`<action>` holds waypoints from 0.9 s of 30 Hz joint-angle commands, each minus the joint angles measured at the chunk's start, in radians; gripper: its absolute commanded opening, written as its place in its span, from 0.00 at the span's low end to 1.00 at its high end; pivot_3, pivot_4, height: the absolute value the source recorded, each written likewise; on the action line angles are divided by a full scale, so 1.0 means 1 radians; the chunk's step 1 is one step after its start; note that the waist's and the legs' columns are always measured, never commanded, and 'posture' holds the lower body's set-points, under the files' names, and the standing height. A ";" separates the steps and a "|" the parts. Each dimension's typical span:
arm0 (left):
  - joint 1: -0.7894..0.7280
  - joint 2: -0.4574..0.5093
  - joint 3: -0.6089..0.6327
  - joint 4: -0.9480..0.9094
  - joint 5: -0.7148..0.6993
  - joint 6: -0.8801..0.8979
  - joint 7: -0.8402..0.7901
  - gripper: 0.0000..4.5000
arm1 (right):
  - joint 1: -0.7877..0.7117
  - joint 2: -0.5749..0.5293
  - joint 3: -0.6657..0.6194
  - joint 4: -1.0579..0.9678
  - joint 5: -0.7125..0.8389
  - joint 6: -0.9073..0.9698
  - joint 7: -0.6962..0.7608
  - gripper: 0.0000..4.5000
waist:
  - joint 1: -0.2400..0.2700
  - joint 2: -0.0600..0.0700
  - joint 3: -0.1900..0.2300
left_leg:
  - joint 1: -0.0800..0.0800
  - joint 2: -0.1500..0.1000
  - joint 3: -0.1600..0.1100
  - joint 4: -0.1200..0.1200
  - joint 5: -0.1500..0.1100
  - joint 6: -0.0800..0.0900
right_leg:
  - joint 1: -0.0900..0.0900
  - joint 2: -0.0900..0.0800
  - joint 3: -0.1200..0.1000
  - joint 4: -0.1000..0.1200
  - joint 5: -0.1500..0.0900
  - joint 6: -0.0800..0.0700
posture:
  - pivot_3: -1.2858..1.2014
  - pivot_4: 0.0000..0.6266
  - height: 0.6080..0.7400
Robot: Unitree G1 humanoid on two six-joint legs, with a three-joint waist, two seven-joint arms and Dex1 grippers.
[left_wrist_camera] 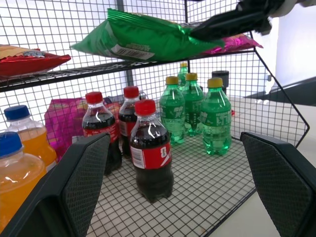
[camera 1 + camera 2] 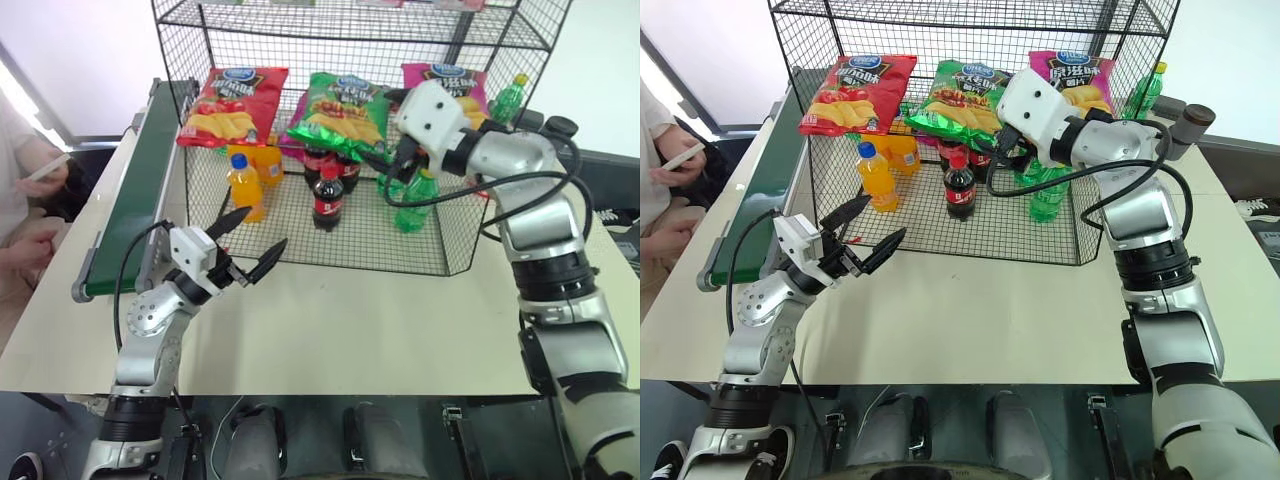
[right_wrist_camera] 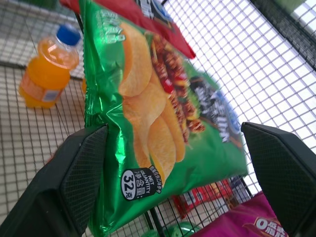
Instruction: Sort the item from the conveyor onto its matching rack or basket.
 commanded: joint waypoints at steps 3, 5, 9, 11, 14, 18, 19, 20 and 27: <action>-0.008 0.001 0.014 -0.024 -0.003 -0.016 0.006 1.00 | -0.041 0.013 0.000 0.014 -0.035 -0.072 -0.050 1.00 | 0.000 0.000 0.000 | 0.000 0.000 0.000 0.000 0.000 0.000 | 0.000 0.000 0.000 0.000 0.000 0.000 | 0.52 0.24 1.00; -0.006 0.002 0.014 -0.025 -0.003 -0.016 0.006 1.00 | -0.066 0.006 0.014 0.073 -0.099 -0.125 -0.117 1.00 | -0.002 0.000 0.000 | 0.000 0.000 0.000 0.000 0.000 0.000 | 0.000 0.000 0.000 0.000 0.000 0.000 | 0.52 0.24 1.00; -0.007 0.001 0.013 -0.027 -0.004 -0.015 0.008 1.00 | -0.081 0.010 0.005 0.113 -0.117 -0.144 -0.153 1.00 | -0.001 0.000 0.000 | 0.000 0.000 0.001 0.000 0.000 0.000 | 0.000 0.000 0.000 0.000 0.000 0.000 | 0.52 0.24 1.00; -0.007 0.000 0.013 -0.027 -0.004 -0.016 0.007 1.00 | -0.083 0.010 0.003 0.116 -0.118 -0.157 -0.158 1.00 | 0.000 0.000 0.000 | 0.000 0.000 0.001 0.000 0.000 0.000 | 0.000 0.000 0.000 0.000 0.000 0.000 | 0.52 0.24 1.00; -0.006 -0.001 0.011 -0.027 -0.004 -0.015 0.007 1.00 | -0.066 0.020 -0.005 0.084 -0.077 -0.127 -0.118 1.00 | -0.001 0.000 0.000 | 0.000 0.000 0.001 0.000 0.000 0.000 | 0.000 0.000 0.000 0.000 0.000 0.000 | 0.52 0.24 1.00; -0.005 0.000 0.006 -0.023 0.000 -0.019 0.001 1.00 | 0.008 0.028 -0.022 -0.088 0.081 0.013 0.035 1.00 | 0.000 0.000 0.000 | 0.000 0.001 0.000 0.000 0.000 0.000 | 0.000 0.000 0.000 0.000 0.000 0.000 | 0.52 0.24 1.00; -0.005 -0.002 0.007 -0.022 -0.002 -0.018 0.002 1.00 | 0.013 0.024 -0.026 -0.111 0.094 0.033 0.045 1.00 | 0.000 0.000 0.000 | 0.000 0.001 -0.001 0.000 0.000 0.000 | 0.000 0.000 0.000 0.000 0.000 0.000 | 0.52 0.24 1.00; -0.005 -0.002 0.008 -0.022 -0.003 -0.019 0.002 1.00 | 0.015 0.017 -0.026 -0.120 0.086 0.029 0.043 1.00 | 0.000 0.000 0.000 | 0.000 0.001 -0.001 0.000 0.000 0.000 | 0.000 0.000 0.000 0.000 0.000 0.000 | 0.52 0.24 1.00; 0.007 0.024 0.018 -0.045 -0.034 0.016 -0.027 1.00 | 0.099 0.026 -0.149 -0.264 0.270 0.106 0.068 1.00 | 0.005 0.000 0.000 | 0.000 0.000 -0.001 0.000 0.000 0.000 | 0.000 0.000 0.000 0.000 0.000 0.000 | 0.52 0.24 1.00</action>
